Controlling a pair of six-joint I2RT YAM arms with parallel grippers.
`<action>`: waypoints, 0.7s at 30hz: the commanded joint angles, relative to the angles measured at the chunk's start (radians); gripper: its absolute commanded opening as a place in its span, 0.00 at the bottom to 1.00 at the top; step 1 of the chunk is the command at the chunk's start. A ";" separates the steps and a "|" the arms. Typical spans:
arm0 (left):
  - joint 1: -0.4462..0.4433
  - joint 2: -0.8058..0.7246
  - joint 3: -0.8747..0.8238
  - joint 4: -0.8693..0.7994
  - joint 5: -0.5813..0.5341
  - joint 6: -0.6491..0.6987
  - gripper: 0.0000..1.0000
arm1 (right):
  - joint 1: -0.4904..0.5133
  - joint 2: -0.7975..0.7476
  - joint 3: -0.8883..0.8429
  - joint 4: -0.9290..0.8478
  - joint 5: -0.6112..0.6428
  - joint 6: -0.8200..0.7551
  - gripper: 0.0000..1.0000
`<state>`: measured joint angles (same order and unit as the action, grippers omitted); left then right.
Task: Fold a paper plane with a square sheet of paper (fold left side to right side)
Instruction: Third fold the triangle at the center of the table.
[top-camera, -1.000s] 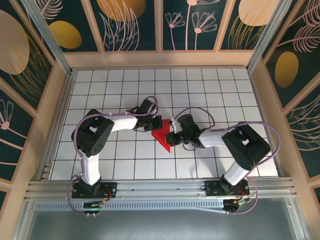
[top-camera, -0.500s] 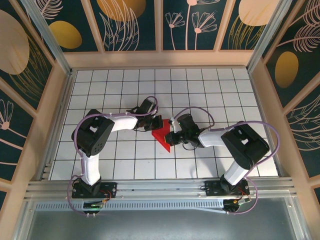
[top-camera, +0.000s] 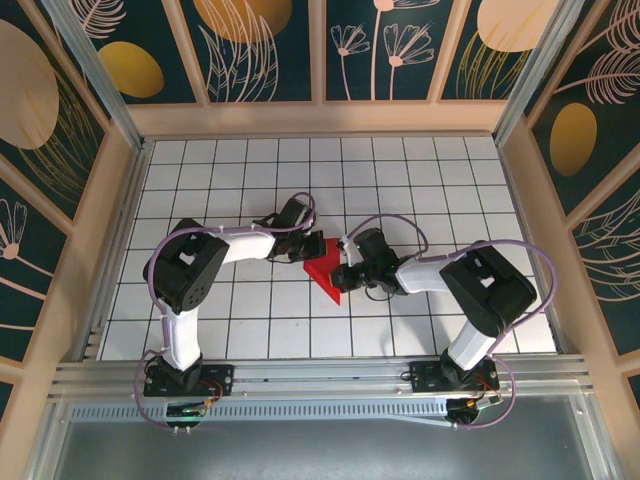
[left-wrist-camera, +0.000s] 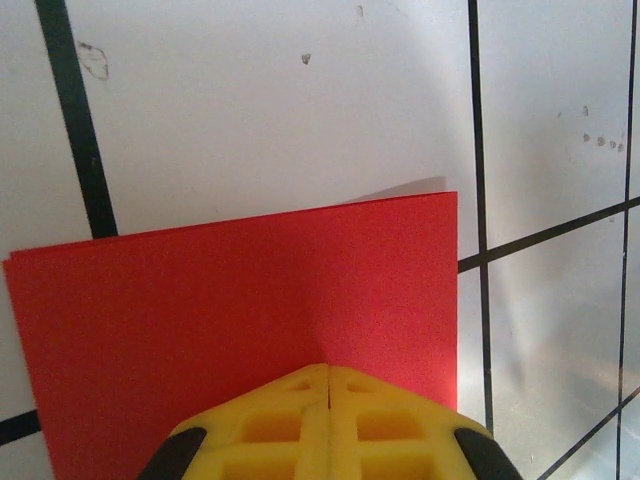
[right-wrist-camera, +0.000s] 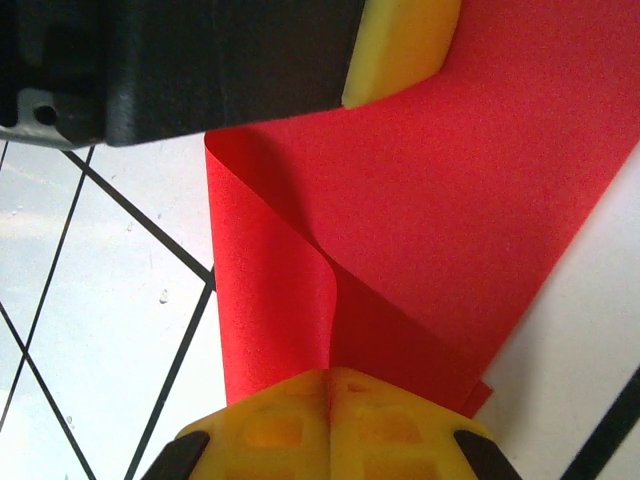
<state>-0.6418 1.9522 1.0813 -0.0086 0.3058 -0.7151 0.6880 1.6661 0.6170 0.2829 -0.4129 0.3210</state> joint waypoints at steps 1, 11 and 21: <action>-0.004 0.041 -0.015 -0.042 -0.017 -0.009 0.00 | -0.001 0.029 0.024 -0.007 0.019 -0.011 0.00; 0.009 -0.029 0.066 -0.131 -0.066 0.042 0.06 | 0.000 0.057 -0.011 -0.019 0.017 -0.014 0.00; 0.059 -0.372 -0.085 -0.064 -0.141 0.061 0.09 | 0.000 0.051 -0.003 -0.064 0.023 -0.042 0.00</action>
<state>-0.5838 1.6836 1.0603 -0.1005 0.1955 -0.6762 0.6880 1.6855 0.6220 0.3069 -0.4210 0.3153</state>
